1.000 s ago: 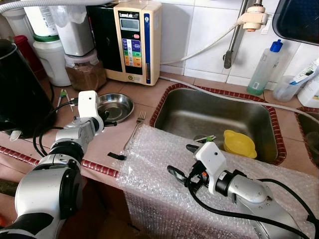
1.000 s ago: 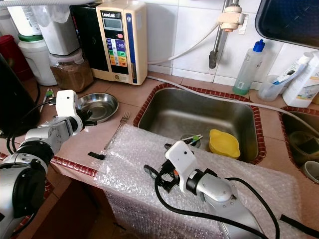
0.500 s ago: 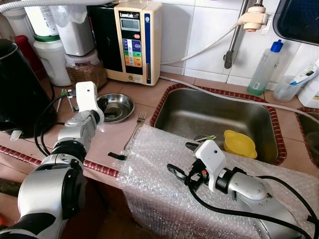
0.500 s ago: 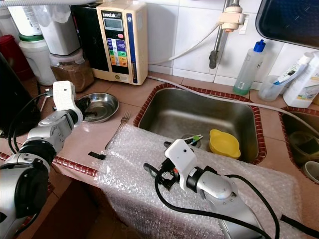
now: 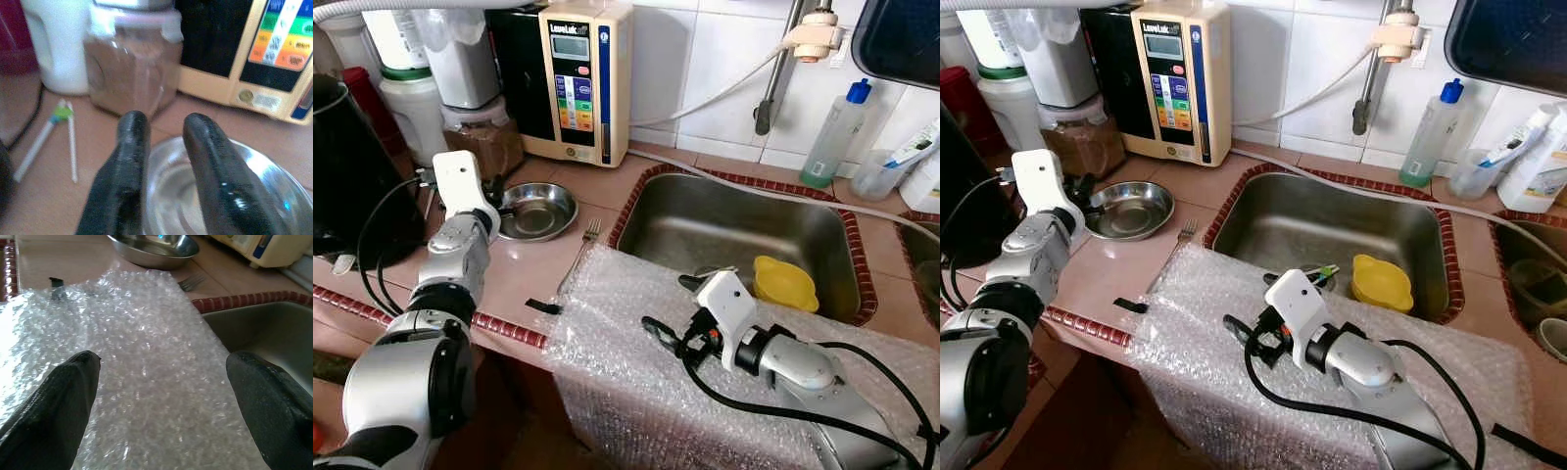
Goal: Kitchen organization
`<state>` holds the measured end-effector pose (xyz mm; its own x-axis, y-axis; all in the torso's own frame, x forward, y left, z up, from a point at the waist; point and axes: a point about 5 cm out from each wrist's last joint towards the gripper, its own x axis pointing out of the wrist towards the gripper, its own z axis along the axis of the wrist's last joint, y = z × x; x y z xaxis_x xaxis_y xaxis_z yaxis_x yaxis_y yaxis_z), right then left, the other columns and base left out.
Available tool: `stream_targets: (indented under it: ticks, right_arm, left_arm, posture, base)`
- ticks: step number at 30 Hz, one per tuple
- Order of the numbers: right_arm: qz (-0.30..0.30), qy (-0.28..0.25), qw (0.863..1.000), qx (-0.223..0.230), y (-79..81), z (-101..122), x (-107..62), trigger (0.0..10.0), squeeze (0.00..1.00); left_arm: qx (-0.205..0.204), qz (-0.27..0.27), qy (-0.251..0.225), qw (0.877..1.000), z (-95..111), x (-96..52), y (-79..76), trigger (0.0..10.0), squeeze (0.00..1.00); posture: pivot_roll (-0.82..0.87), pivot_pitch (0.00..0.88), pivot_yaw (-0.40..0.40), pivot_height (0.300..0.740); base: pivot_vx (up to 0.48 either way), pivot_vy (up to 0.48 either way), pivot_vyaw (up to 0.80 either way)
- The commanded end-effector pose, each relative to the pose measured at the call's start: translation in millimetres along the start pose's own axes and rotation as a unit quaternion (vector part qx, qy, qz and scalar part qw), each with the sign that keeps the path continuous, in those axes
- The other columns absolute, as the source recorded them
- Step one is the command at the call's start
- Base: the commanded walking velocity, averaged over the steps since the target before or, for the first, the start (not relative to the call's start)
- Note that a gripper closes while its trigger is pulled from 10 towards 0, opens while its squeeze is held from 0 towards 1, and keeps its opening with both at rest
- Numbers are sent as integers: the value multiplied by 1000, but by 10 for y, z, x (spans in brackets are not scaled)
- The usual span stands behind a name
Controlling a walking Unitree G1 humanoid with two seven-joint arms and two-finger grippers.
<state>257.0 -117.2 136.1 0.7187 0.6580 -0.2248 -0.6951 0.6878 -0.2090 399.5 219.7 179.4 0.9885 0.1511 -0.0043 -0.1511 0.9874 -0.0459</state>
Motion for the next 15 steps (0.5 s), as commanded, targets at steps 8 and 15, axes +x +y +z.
stream_targets:
  ticks: [8,15]
  right_arm:
    - [-19,-7,1000,-10,-30,17,27,10000,0]
    - [-23,-8,1000,-11,-34,21,12,10000,0]
  left_arm:
    - [42,7,-39,998,-53,-55,-27,10000,1000]
    - [51,18,-7,999,-208,-91,-17,10000,1000]
  posture:
    - [51,0,42,740]
    - [44,0,35,740]
  base:
    - [0,0,0]
    - [0,0,0]
